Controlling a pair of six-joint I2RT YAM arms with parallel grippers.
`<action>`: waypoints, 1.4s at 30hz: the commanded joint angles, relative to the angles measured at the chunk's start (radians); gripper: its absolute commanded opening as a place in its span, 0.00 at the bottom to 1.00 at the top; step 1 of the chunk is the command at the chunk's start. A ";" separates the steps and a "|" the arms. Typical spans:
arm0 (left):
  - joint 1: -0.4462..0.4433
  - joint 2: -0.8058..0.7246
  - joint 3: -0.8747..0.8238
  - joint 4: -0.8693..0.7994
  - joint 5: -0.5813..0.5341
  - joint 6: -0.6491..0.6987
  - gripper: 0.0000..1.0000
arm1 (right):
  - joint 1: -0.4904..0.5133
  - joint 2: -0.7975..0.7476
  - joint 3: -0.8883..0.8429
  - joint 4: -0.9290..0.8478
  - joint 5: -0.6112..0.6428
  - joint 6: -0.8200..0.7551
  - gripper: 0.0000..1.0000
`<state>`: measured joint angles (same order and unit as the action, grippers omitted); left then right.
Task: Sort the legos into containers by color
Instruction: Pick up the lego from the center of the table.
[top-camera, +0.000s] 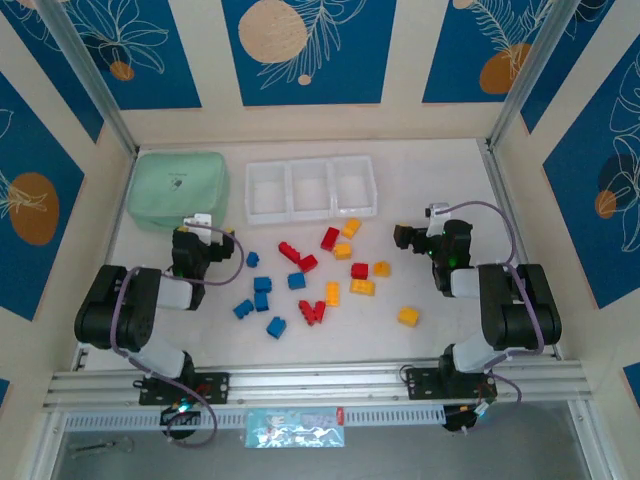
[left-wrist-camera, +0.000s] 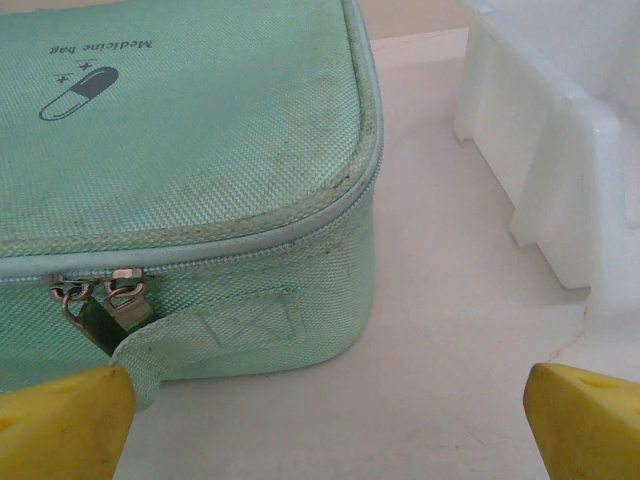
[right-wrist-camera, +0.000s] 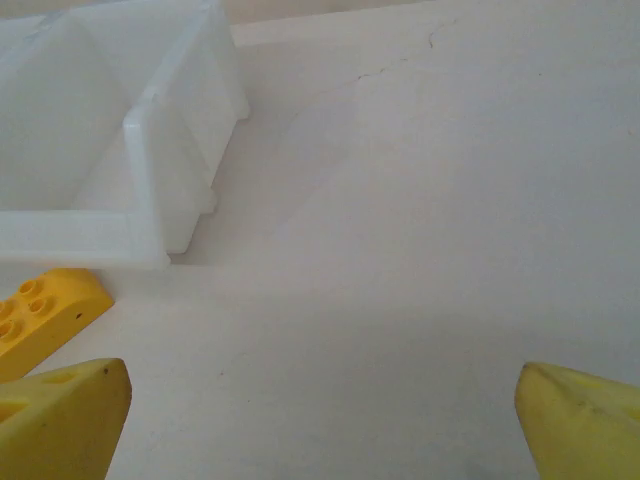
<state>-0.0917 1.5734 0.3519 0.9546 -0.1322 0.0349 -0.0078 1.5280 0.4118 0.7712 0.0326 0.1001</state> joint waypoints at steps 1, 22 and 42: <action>0.012 -0.008 0.013 0.010 -0.010 -0.004 0.99 | -0.004 -0.008 0.012 0.021 -0.013 -0.010 0.99; 0.013 -0.008 0.013 0.010 -0.010 -0.004 0.99 | -0.003 -0.007 0.011 0.023 -0.013 -0.010 0.99; 0.012 -0.043 -0.036 0.075 -0.034 -0.014 0.99 | 0.042 -0.078 -0.005 -0.001 0.096 -0.027 0.99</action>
<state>-0.0917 1.5681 0.3412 0.9737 -0.1474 0.0319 0.0193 1.5059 0.4110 0.7685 0.0830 0.0956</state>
